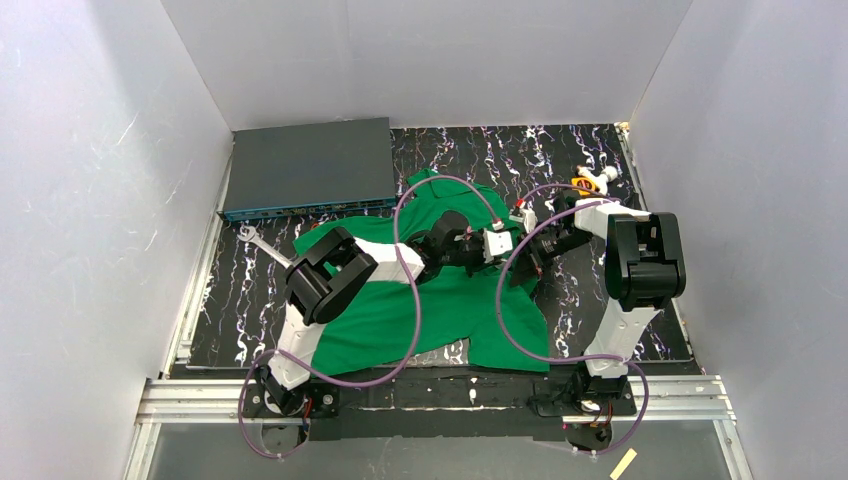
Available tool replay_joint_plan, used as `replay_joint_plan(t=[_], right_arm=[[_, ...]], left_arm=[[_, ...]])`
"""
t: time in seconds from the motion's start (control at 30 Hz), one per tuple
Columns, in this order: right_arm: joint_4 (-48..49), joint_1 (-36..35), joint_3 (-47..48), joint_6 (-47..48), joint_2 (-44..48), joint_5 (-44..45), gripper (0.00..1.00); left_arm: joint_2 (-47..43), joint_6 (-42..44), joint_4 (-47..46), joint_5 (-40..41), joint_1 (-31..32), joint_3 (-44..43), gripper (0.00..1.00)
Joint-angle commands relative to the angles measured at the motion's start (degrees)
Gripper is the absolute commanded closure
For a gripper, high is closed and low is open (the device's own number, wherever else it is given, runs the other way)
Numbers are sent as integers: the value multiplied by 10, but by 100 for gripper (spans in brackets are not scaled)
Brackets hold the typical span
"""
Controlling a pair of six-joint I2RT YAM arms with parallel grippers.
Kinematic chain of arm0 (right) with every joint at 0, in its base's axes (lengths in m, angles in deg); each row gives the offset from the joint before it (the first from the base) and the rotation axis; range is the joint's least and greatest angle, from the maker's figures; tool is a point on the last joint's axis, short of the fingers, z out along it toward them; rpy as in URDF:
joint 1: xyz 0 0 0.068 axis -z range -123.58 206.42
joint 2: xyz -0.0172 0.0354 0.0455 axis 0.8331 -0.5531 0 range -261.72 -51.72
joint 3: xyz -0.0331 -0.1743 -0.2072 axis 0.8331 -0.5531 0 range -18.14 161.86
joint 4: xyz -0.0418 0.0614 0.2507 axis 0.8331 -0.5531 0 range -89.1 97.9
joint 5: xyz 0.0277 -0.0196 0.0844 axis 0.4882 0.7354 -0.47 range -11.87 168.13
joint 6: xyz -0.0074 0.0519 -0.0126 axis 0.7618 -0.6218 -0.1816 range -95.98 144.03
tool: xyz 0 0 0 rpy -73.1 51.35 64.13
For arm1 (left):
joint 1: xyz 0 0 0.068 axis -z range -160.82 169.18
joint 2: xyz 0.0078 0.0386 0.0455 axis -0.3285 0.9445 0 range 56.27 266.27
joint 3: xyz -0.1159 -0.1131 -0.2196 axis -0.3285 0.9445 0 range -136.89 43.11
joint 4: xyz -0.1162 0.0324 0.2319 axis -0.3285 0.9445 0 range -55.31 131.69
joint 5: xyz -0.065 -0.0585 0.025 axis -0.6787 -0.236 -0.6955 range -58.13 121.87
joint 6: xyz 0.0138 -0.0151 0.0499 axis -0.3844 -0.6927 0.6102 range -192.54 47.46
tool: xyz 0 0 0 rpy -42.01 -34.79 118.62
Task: Remove the brooch from the garment
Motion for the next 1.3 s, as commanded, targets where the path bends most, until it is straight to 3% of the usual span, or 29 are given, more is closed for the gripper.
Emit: replay_joint_plan(t=[0.0, 0.27, 0.5, 0.77, 1.1, 1.27], right_arm=[[-44, 0, 8, 33, 23, -30, 97], [-65, 3, 10, 55, 32, -34, 98], [-51, 6, 6, 50, 38, -3, 94], [-43, 8, 31, 39, 67, -1, 54], [-40, 7, 89, 34, 151, -2, 12], [-23, 7, 138, -15, 186, -22, 2]], left_arm=[[-29, 66, -15, 33, 2, 7, 100], [-25, 112, -15, 36, 2, 16, 100], [-26, 53, -15, 84, -13, -14, 100], [-84, -48, 8, 61, -41, -17, 100], [-171, -230, 142, -24, -102, -50, 100], [-212, -340, 217, -102, -134, -89, 100]])
